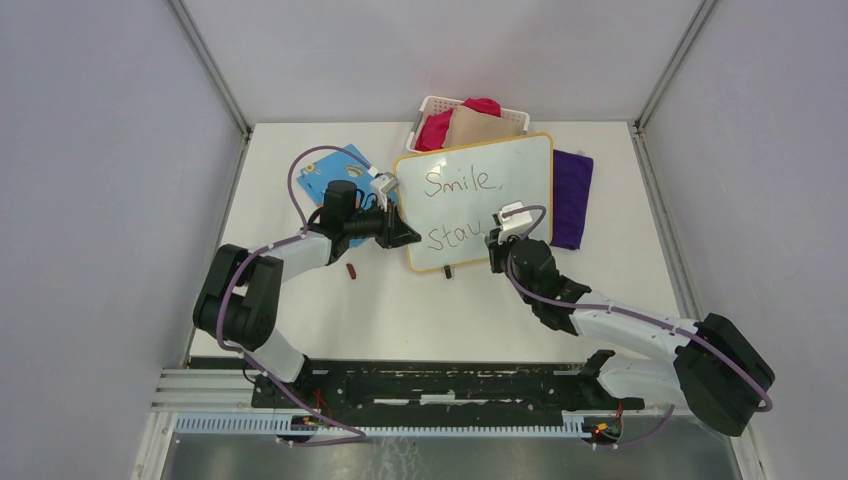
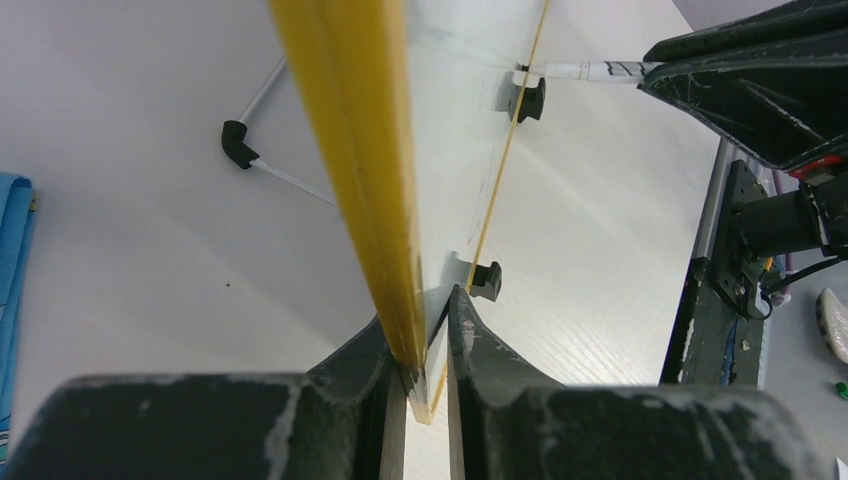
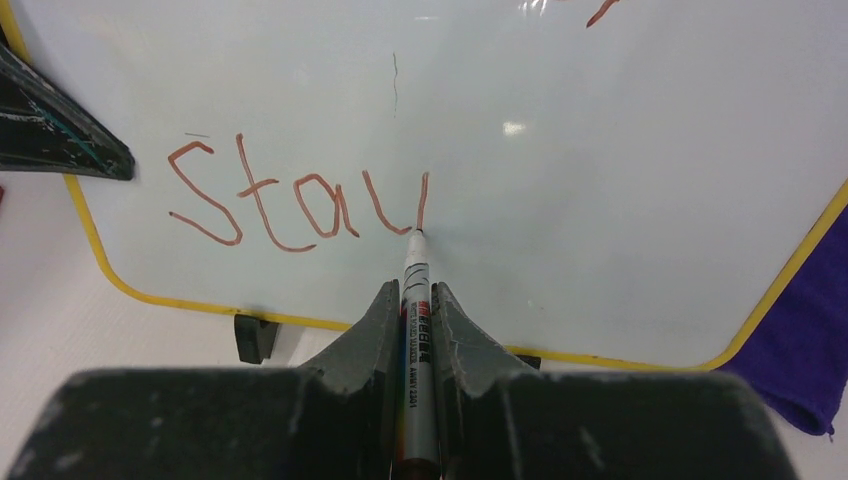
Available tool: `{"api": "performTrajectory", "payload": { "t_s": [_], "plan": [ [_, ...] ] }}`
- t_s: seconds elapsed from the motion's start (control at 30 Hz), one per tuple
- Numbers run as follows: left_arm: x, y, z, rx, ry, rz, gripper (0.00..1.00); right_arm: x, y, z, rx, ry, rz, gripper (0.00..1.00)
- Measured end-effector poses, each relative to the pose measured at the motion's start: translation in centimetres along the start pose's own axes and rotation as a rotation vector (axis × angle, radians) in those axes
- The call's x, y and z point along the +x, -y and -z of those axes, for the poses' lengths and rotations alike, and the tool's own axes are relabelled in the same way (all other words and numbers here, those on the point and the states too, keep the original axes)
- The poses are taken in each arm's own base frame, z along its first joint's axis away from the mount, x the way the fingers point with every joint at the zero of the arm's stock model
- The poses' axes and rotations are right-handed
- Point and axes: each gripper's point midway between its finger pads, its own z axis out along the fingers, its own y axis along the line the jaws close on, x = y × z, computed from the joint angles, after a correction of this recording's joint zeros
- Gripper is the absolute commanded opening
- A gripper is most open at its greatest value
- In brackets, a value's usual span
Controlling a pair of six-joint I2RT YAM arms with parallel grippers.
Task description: Write a sentence on the whiteboard
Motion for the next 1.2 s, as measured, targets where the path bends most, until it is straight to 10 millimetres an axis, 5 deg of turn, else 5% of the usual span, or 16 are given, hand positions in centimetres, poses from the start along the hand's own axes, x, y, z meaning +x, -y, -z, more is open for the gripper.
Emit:
{"api": "performTrajectory", "payload": {
  "t_s": [0.73, 1.03, 1.2],
  "plan": [
    [-0.2, 0.5, -0.5, 0.003, -0.001, -0.026, 0.02, 5.0, -3.6, 1.4, -0.113, -0.107, 0.041, 0.00],
    [-0.3, 0.5, -0.5, 0.003, -0.002, -0.028, 0.02, 3.0, -5.6, 0.8, -0.146, -0.077, 0.032, 0.00],
    [-0.2, 0.5, -0.6, 0.003, -0.002, -0.028, 0.02, 0.9, -5.0, 1.6, -0.135, -0.024, 0.021, 0.00]
  ]
}}
